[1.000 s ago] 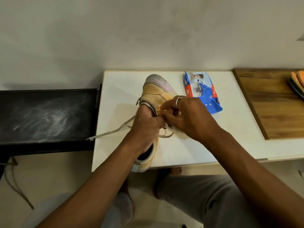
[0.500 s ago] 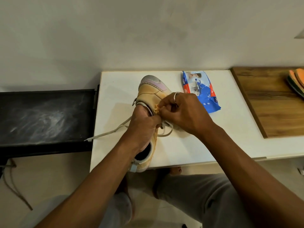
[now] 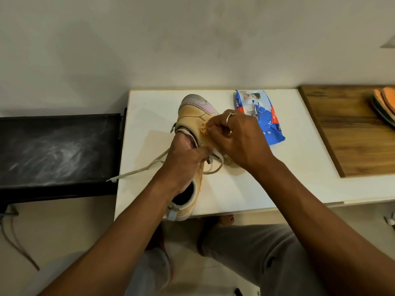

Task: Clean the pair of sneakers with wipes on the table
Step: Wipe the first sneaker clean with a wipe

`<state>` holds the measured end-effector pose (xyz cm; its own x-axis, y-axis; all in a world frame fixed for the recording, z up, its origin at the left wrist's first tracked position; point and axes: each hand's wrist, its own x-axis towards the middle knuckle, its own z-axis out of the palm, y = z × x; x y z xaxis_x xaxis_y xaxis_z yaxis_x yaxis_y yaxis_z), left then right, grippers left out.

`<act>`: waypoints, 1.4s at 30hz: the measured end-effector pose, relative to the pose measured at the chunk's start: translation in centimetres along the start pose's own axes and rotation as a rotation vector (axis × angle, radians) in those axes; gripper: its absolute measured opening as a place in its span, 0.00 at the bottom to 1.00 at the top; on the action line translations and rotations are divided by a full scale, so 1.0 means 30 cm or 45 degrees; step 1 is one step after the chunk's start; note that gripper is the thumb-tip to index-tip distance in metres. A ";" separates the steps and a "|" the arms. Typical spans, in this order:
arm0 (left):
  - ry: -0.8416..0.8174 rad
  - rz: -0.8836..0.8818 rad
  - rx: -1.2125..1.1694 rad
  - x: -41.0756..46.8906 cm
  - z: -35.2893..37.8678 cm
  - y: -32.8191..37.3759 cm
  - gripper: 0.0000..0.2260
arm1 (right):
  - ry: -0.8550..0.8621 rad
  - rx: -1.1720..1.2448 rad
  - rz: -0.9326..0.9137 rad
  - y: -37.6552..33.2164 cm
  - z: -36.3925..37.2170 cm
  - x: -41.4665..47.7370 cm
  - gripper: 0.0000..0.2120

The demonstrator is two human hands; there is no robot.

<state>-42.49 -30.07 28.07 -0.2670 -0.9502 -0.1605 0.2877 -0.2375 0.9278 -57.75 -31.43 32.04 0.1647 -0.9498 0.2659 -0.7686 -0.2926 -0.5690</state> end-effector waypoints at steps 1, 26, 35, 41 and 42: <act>0.011 -0.004 0.007 0.001 0.000 -0.005 0.19 | 0.047 -0.013 0.006 -0.004 0.007 0.006 0.07; 0.058 -0.028 0.091 0.005 -0.006 -0.010 0.18 | 0.027 0.239 0.275 0.061 -0.042 -0.018 0.06; -0.035 -0.094 0.078 0.004 -0.006 -0.004 0.27 | -0.234 0.144 0.135 0.026 -0.016 -0.073 0.07; 0.127 -0.172 0.093 0.007 -0.003 -0.011 0.30 | -0.011 0.055 0.314 0.065 -0.037 -0.028 0.10; 0.142 -0.182 0.046 0.009 -0.001 -0.008 0.28 | -0.038 0.082 0.315 0.070 -0.035 -0.029 0.10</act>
<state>-42.62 -30.27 27.80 -0.1988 -0.9242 -0.3260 0.2201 -0.3663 0.9041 -60.16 -31.09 31.42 -0.0043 -0.9960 0.0898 -0.7471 -0.0565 -0.6623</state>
